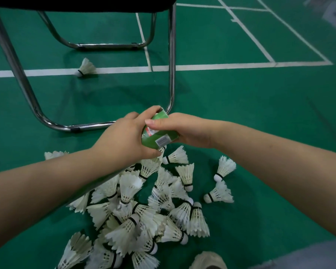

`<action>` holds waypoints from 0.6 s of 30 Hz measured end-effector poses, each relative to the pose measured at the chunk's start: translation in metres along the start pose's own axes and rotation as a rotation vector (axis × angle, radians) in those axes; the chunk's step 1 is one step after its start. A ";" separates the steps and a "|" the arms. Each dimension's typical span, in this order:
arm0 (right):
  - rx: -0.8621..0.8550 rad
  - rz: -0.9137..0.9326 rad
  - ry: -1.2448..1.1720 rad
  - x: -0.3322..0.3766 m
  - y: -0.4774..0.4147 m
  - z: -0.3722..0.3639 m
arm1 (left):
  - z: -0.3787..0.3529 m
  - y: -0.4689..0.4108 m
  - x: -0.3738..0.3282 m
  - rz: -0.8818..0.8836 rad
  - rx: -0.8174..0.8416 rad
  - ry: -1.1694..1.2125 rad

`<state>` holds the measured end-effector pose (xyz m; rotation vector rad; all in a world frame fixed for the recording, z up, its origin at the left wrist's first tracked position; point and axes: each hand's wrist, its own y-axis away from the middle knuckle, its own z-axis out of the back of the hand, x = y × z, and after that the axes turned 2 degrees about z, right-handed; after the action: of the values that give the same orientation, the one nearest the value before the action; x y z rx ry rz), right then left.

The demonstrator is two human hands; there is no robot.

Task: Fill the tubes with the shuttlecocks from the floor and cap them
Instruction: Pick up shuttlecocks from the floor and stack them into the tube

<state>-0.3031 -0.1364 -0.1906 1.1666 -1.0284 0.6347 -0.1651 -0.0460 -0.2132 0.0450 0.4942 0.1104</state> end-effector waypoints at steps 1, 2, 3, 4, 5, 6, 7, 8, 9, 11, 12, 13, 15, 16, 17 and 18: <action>-0.025 -0.008 0.008 -0.001 0.001 -0.001 | -0.001 0.001 -0.002 0.004 0.003 0.015; -0.052 -0.019 0.019 -0.002 0.002 -0.001 | -0.002 0.002 -0.004 0.006 0.005 0.027; -0.077 -0.034 0.027 -0.005 0.003 -0.002 | -0.004 0.003 -0.007 0.009 0.008 0.033; -0.097 -0.048 0.036 -0.007 0.005 -0.002 | -0.005 0.004 -0.009 0.010 0.012 0.035; -0.113 -0.058 0.044 -0.010 0.007 -0.002 | -0.008 0.004 -0.011 0.012 0.018 0.035; -0.127 -0.061 0.047 -0.013 0.010 -0.001 | -0.011 0.005 -0.014 0.012 0.025 0.032; -0.143 -0.056 0.032 -0.015 0.013 0.000 | -0.014 0.005 -0.016 0.011 0.034 0.028; -0.172 -0.047 -0.005 -0.019 0.017 0.004 | -0.018 0.006 -0.017 0.008 0.044 0.021; -0.223 -0.032 -0.055 -0.022 0.023 0.009 | -0.021 0.007 -0.018 0.005 0.055 0.009; -0.407 -0.010 -0.087 -0.033 0.034 0.023 | -0.028 0.012 -0.018 0.001 0.075 -0.017; -0.507 -0.011 -0.041 -0.042 0.039 0.031 | -0.031 0.014 -0.019 0.006 0.090 -0.028; -0.583 -0.034 0.046 -0.054 0.044 0.037 | -0.034 0.017 -0.019 0.011 0.106 -0.038; -0.592 -0.137 0.303 -0.082 0.048 0.043 | -0.041 0.020 -0.020 0.019 0.122 -0.064; -0.536 -0.199 0.430 -0.097 0.046 0.043 | -0.045 0.021 -0.021 0.025 0.128 -0.076; -0.463 -0.252 0.538 -0.109 0.043 0.042 | -0.049 0.021 -0.021 0.031 0.135 -0.082; -0.391 -0.299 0.627 -0.120 0.039 0.040 | -0.054 0.021 -0.022 0.040 0.146 -0.081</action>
<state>-0.4000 -0.1511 -0.2801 0.6838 -0.4037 0.4837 -0.2118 -0.0264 -0.2488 0.2016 0.4197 0.1115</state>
